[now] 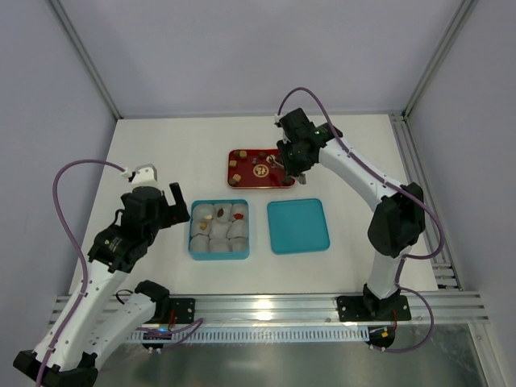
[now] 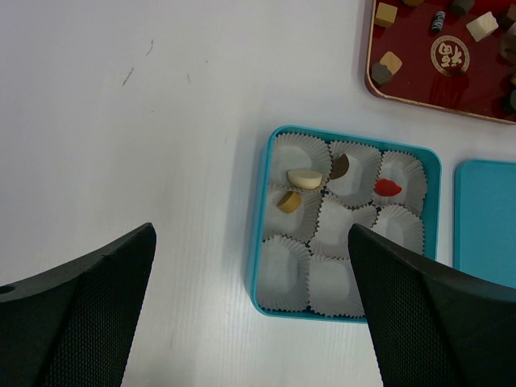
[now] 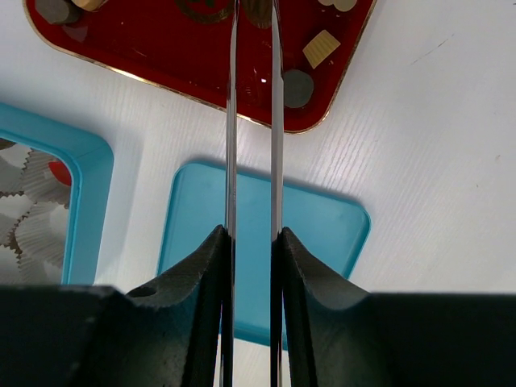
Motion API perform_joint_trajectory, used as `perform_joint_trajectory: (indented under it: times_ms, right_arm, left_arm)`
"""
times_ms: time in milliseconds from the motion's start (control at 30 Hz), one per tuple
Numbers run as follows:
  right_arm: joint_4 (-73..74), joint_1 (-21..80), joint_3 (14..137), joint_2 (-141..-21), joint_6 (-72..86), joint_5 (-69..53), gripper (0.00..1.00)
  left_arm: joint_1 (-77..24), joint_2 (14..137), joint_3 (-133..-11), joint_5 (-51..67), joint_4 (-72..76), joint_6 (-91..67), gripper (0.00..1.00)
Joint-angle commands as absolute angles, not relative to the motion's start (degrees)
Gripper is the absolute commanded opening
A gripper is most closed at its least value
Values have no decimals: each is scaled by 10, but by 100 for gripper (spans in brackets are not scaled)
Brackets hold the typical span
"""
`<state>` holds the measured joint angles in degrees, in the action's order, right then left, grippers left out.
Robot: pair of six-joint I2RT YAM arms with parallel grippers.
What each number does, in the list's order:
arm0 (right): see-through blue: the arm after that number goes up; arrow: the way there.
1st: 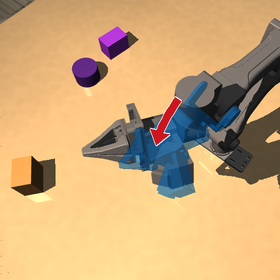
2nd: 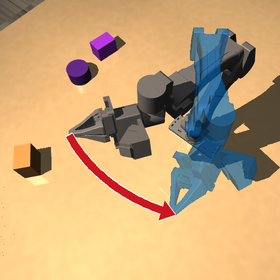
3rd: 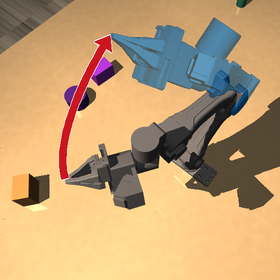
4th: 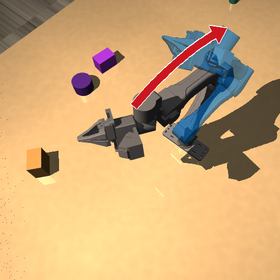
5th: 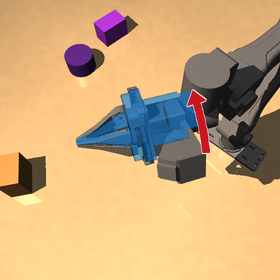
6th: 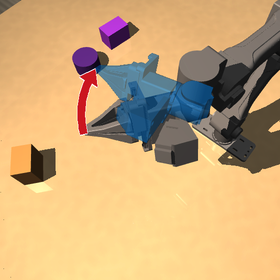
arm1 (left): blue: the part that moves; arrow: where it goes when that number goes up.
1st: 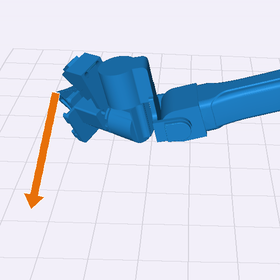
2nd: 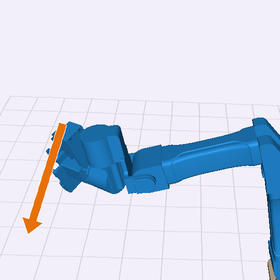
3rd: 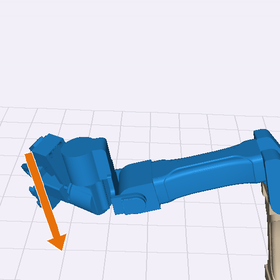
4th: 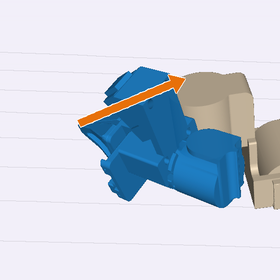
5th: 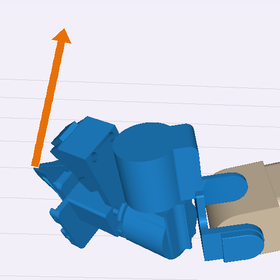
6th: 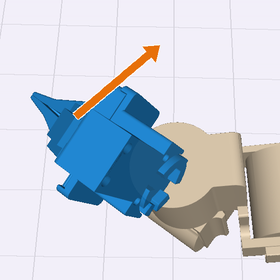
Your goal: Pack the chocolate
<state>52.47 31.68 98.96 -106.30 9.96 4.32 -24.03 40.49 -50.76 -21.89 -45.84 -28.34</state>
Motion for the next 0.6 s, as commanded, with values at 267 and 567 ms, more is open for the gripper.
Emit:
perform_joint_trajectory:
  times_ms: [267,567]
  right_arm:
    - [527,396,969,-944,134,36,28]
    - [536,517,952,-921,174,41,29]
  left_arm:
    - [-242,402,-512,-226,-448,-289,100]
    - [-242,398,-512,-227,-448,-290,100]
